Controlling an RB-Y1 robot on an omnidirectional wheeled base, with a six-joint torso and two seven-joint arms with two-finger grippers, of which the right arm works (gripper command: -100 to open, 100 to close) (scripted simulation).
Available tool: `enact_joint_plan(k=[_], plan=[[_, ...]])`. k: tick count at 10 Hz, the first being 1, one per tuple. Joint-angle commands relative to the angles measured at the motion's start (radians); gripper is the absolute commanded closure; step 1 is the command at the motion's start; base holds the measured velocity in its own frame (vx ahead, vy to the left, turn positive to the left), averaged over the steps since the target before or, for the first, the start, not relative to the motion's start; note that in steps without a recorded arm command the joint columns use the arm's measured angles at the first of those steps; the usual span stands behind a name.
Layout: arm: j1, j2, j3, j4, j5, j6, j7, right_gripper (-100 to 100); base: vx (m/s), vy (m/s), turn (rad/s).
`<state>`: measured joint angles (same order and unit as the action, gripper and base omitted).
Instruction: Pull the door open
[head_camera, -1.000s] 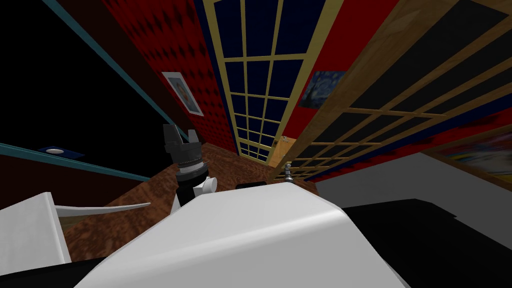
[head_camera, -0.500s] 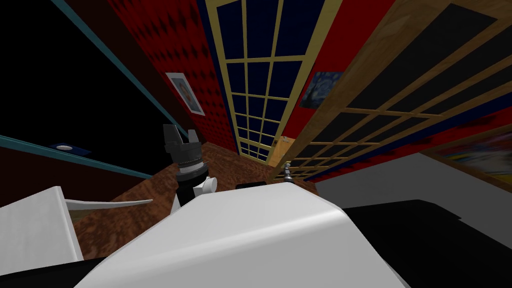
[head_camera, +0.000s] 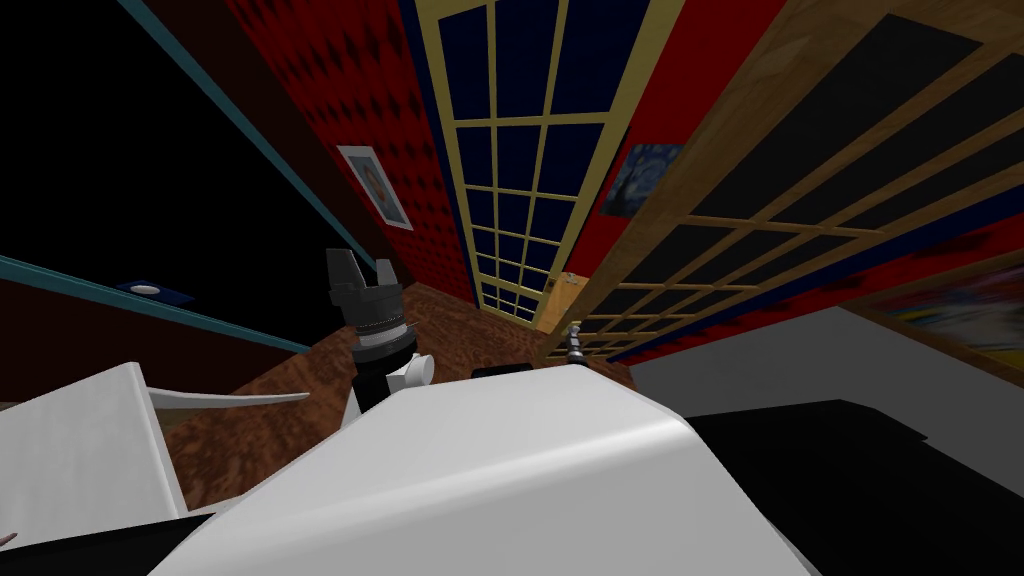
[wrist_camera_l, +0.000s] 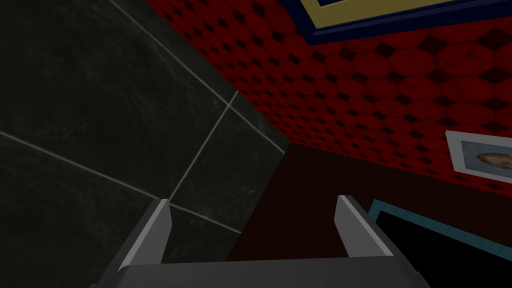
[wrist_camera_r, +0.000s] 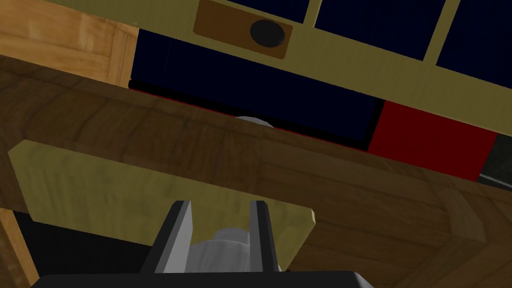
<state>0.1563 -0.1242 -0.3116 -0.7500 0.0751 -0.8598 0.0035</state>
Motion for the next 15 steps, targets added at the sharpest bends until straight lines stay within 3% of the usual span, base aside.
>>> enact_joint_plan(k=[1,7,9,15], plan=[[-0.001,-0.014,-0.010,0.028,-0.009,0.002,-0.034,100,-0.041,-0.017,0.023],[-0.028,-0.029,0.020,0.057,-0.025,-0.011,-0.190,100,-0.040,-0.016,0.026],[-0.028,-0.029,0.020,0.057,-0.025,-0.011,-0.196,100,-0.028,-0.004,0.008],[-0.059,-0.046,0.055,0.090,-0.042,-0.025,-0.360,100,-0.045,-0.018,0.029]])
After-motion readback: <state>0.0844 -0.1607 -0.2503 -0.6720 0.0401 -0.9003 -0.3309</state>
